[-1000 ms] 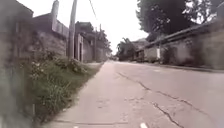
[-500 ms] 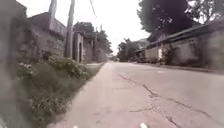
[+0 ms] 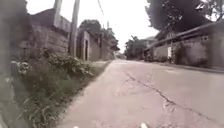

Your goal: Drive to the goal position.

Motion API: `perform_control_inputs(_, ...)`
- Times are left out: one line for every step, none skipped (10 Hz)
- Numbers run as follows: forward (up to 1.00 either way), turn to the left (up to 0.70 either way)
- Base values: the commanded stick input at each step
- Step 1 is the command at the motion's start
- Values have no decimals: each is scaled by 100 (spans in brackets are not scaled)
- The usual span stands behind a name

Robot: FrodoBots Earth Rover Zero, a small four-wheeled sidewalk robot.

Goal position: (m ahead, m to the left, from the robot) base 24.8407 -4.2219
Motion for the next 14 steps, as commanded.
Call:
perform_control_inputs(70, 0)
perform_control_inputs(70, 0)
perform_control_inputs(70, 0)
perform_control_inputs(70, 0)
perform_control_inputs(70, 0)
perform_control_inputs(70, 0)
perform_control_inputs(70, 0)
perform_control_inputs(70, 0)
perform_control_inputs(70, 0)
perform_control_inputs(70, 0)
perform_control_inputs(70, 0)
perform_control_inputs(70, 0)
perform_control_inputs(70, -25)
perform_control_inputs(70, -31)
